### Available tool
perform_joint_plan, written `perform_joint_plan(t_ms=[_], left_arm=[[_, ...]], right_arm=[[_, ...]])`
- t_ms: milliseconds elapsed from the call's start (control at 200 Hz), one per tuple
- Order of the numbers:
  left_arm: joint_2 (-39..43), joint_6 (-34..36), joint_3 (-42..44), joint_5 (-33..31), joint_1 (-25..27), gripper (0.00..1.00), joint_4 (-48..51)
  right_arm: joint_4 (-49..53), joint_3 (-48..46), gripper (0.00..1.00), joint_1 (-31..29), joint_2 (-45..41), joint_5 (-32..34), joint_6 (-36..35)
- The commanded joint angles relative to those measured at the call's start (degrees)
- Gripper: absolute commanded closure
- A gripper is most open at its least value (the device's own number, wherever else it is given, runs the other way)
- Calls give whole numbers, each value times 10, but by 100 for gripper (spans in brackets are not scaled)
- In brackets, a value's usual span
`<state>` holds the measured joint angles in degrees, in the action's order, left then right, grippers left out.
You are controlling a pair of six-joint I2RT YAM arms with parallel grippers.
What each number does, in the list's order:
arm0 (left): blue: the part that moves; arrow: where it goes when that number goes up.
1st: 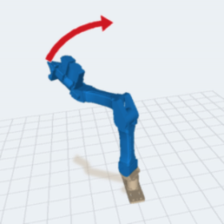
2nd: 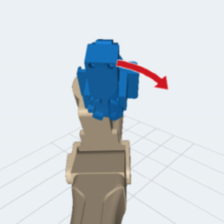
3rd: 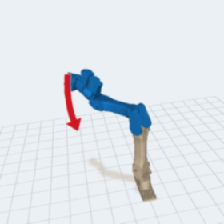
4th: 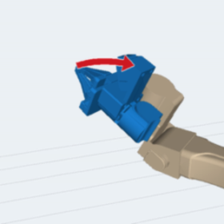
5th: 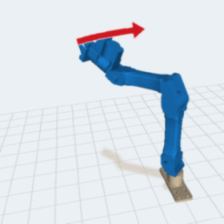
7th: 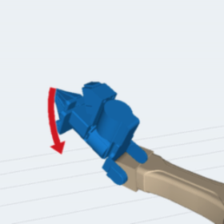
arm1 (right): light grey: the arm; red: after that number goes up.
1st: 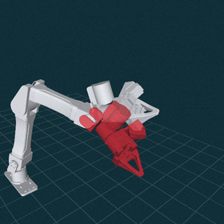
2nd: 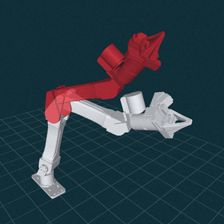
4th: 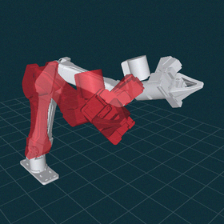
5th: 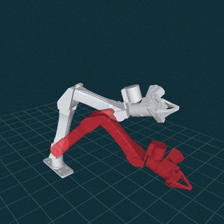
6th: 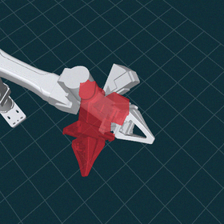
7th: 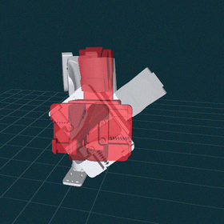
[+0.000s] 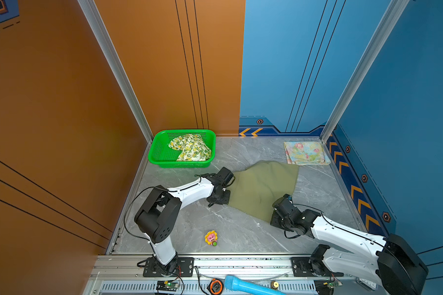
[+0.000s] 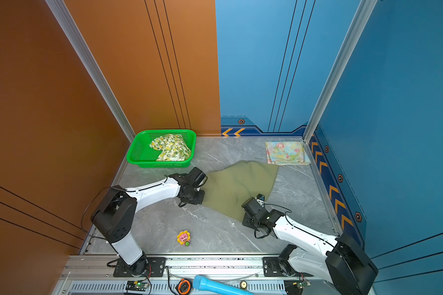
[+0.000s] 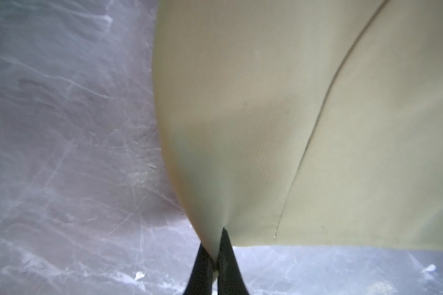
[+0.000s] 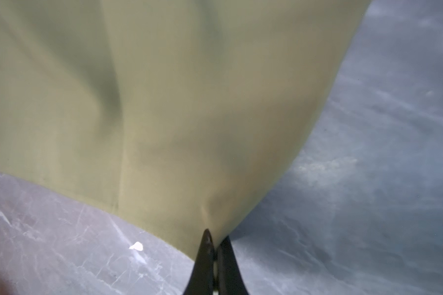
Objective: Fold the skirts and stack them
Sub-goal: 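Lift the olive skirt with both grippers and stretch it apart, then lower the olive skirt flat onto the table with both grippers, drawing it toward the robot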
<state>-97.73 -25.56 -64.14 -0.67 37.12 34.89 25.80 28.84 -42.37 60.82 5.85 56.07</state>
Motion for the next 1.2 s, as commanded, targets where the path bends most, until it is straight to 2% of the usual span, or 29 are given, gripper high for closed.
perform_joint_plan(t_ms=[0,245,431,546,656,726,821,861,1036,1197], left_arm=[[60,-1,-47,-21,8,100,48],[182,0,-145,-33,22,100,115],[262,14,-219,-106,90,100,168],[256,24,-288,-121,110,100,186],[203,42,-360,-91,87,100,185],[154,52,-408,-61,63,100,184],[77,60,-461,-10,16,100,178],[40,58,-480,10,-7,100,178],[-54,62,-558,63,-52,100,179],[-38,68,-590,59,-47,100,187]], right_arm=[[118,79,100,8,-79,78,-37],[289,288,100,49,-176,150,-129],[357,428,100,27,-199,203,-162],[379,535,100,32,-161,221,-196],[378,630,100,60,-80,225,-237],[361,670,100,120,-24,177,-261],[289,649,100,264,40,-6,-257],[251,624,100,301,65,-55,-249],[189,624,100,344,147,-91,-256],[195,666,100,346,132,-90,-264]])
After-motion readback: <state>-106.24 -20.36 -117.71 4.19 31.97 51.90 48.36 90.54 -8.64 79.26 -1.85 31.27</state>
